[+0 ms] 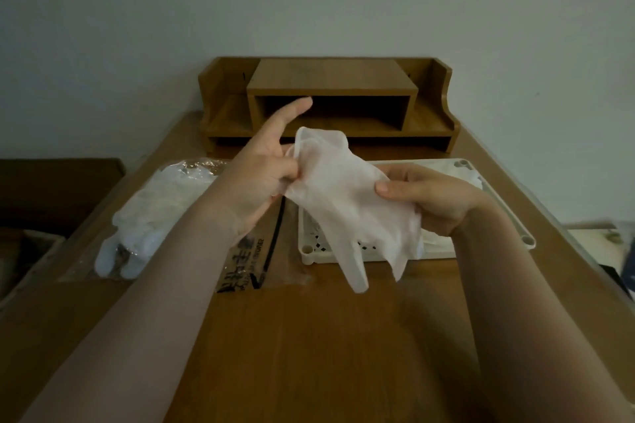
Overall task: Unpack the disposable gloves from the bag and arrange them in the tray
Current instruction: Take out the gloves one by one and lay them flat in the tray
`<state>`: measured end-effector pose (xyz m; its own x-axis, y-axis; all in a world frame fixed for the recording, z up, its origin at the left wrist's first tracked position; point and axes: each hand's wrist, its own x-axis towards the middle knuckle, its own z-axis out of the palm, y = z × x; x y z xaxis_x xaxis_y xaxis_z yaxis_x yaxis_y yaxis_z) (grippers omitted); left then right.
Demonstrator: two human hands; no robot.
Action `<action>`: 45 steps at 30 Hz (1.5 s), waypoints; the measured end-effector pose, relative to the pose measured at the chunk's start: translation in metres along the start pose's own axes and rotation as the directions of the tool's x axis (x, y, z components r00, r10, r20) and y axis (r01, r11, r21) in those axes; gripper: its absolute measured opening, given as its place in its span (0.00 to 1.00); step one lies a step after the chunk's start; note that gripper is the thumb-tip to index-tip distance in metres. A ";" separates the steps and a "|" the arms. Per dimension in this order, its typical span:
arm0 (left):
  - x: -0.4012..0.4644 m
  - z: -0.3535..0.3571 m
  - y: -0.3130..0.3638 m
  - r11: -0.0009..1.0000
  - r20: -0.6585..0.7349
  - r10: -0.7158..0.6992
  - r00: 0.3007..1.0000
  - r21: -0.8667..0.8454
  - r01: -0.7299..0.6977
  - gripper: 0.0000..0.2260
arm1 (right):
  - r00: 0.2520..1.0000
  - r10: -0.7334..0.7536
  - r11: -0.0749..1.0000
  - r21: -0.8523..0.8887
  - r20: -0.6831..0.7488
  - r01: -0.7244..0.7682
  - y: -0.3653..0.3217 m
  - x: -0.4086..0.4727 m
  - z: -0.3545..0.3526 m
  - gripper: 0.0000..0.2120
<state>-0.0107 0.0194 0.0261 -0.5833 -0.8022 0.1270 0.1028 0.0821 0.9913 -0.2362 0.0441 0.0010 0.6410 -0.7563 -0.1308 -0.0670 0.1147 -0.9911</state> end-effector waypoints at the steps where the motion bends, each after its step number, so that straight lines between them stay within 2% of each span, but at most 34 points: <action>1: 0.003 0.004 0.004 1.000 0.023 0.021 1.000 -0.001 -0.021 0.34 | 1.000 -0.029 0.999 0.046 -0.003 0.029 0.000 -0.005 -0.003 0.28; 6: 0.014 0.018 0.012 0.997 0.046 0.076 0.996 0.015 -0.077 0.27 | 0.980 -0.196 0.965 0.173 -0.029 0.198 0.007 -0.027 -0.016 0.15; 9: 0.024 0.030 0.010 0.996 0.084 0.083 0.993 0.014 -0.084 0.22 | 0.943 -0.328 0.919 0.254 0.063 0.302 0.009 -0.038 -0.027 0.14; 12: 0.032 0.051 0.009 0.993 0.162 0.103 0.981 -0.081 -0.091 0.14 | 0.934 -0.289 0.939 0.250 0.210 0.235 -0.001 -0.059 -0.044 0.15; 14: 0.039 0.066 0.007 0.995 0.101 0.103 0.990 -0.011 -0.103 0.11 | 0.937 -0.244 0.956 0.222 0.251 0.190 -0.011 -0.076 -0.057 0.15; 16: 0.050 0.076 -0.002 0.985 -0.034 0.091 0.995 0.148 -0.085 0.10 | 0.978 -0.159 0.977 0.166 0.138 0.135 -0.021 -0.086 -0.070 0.15; 17: 0.055 0.077 -0.009 0.967 -0.079 0.081 0.994 0.247 -0.059 0.08 | 0.999 -0.048 0.997 0.068 0.002 0.048 -0.024 -0.086 -0.076 0.16; 18: 0.059 0.077 -0.016 0.933 -0.097 0.068 0.993 0.358 -0.029 0.08 | 0.979 0.082 0.994 -0.052 -0.185 -0.093 -0.024 -0.084 -0.082 0.19; 20: 0.065 0.074 -0.033 0.821 -0.107 0.051 0.993 0.571 0.019 0.13 | 0.839 0.218 0.886 -0.260 -0.498 -0.384 -0.017 -0.075 -0.096 0.19; 22: 0.067 0.072 -0.045 0.715 -0.119 0.041 0.992 0.697 0.054 0.17 | 0.736 0.212 0.789 -0.331 -0.643 -0.517 -0.010 -0.062 -0.101 0.12; 27: 0.076 0.060 -0.057 0.578 -0.144 0.009 0.990 0.808 0.112 0.23 | 0.648 0.130 0.704 -0.391 -0.750 -0.593 -0.004 -0.043 -0.105 0.01; 31: 0.079 0.051 -0.060 0.453 -0.135 -0.022 0.991 0.882 0.130 0.25 | 0.588 -0.050 0.545 -0.515 -0.808 -0.662 -0.004 -0.028 -0.104 0.02; 34: 0.079 0.049 -0.069 0.441 -0.176 -0.018 0.984 0.882 0.166 0.24 | 0.514 -0.138 0.500 -0.508 -0.847 -0.702 0.009 -0.015 -0.102 0.08; 37: 0.080 0.046 -0.079 0.389 -0.206 -0.025 0.978 0.899 0.199 0.23 | 0.463 -0.119 0.305 -0.476 -0.878 -0.825 0.024 -0.010 -0.090 0.15; 39: 0.079 0.045 -0.082 0.340 -0.229 -0.010 0.973 0.915 0.218 0.22 | 0.441 -0.229 0.170 -0.481 -0.868 -0.860 0.025 -0.010 -0.077 0.17; 40: 0.078 0.046 -0.080 0.285 -0.238 0.026 0.971 0.933 0.221 0.21 | 0.463 -0.349 0.099 -0.523 -0.815 -0.846 0.023 -0.009 -0.068 0.19; 42: 0.077 0.052 -0.075 0.127 -0.200 0.142 0.969 0.975 0.183 0.20 | 0.577 -0.536 0.022 -0.693 -0.617 -0.721 0.024 -0.004 -0.053 0.21; 43: 0.077 0.058 -0.073 0.073 -0.148 0.197 0.969 0.988 0.136 0.21 | 0.649 -0.531 0.029 -0.777 -0.545 -0.629 0.024 0.000 -0.045 0.21; 45: 0.080 0.070 -0.070 0.003 -0.007 0.216 0.976 1.000 0.006 0.23 | 0.778 -0.384 0.084 -0.857 -0.498 -0.508 0.030 0.010 -0.036 0.23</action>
<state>-0.1203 -0.0091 -0.0310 -0.5421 -0.7696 0.3374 -0.8089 0.5867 0.0384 -0.2595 0.0165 -0.0308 0.1434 -0.9529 0.2674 -0.9867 -0.1585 -0.0359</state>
